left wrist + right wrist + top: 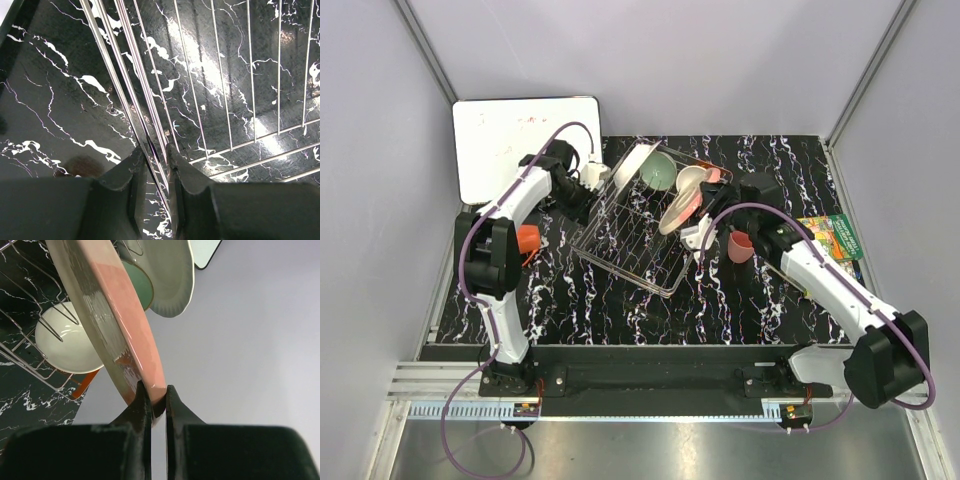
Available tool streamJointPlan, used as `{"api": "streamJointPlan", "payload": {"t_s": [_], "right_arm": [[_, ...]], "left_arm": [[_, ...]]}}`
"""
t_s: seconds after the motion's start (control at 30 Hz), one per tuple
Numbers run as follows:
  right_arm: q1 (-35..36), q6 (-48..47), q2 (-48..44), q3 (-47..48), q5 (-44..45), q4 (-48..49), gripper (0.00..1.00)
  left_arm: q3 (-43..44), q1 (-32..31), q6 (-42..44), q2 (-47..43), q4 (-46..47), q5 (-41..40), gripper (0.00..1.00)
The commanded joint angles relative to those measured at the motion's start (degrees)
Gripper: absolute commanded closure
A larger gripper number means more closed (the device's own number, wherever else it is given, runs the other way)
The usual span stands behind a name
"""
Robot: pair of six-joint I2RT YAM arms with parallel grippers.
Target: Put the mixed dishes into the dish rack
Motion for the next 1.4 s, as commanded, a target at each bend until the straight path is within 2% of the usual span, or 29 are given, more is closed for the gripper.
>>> {"api": "streamJointPlan", "payload": {"t_s": [0.0,0.27,0.57,0.97,1.13,1.27,1.37], "right_arm": [[0.98,-7.49,-1.19,8.26,-10.96,16.17,1.00],[0.80,-8.63,-1.19,10.20,-14.47,14.42,1.00],[0.89,-8.02,-5.23,8.53,-16.94,12.84,1.00],[-0.42,-8.11,-4.53,8.70,-15.01,10.20,1.00],[-1.66,-5.56,-3.92,10.73,-12.56,3.17,1.00],[-1.57,-1.61,-4.88,7.93,-10.44,5.71,1.00],[-1.57,-1.95,-4.80,7.21,-10.44,6.24,1.00]], "left_arm": [[-0.69,-0.51,-1.08,-1.60,0.55,2.54,0.77],[-1.13,-0.51,-0.99,-1.95,0.55,1.83,0.77],[-1.66,-0.51,-1.34,-1.95,0.46,1.48,0.77],[-1.74,-0.69,-1.43,-2.48,0.63,0.78,0.77],[-1.74,-0.69,-1.34,-2.22,0.63,1.39,0.78],[-1.66,-0.69,-1.43,-2.12,0.72,1.22,0.78],[-1.75,-0.69,-0.82,-2.56,0.64,0.78,0.78]]}}
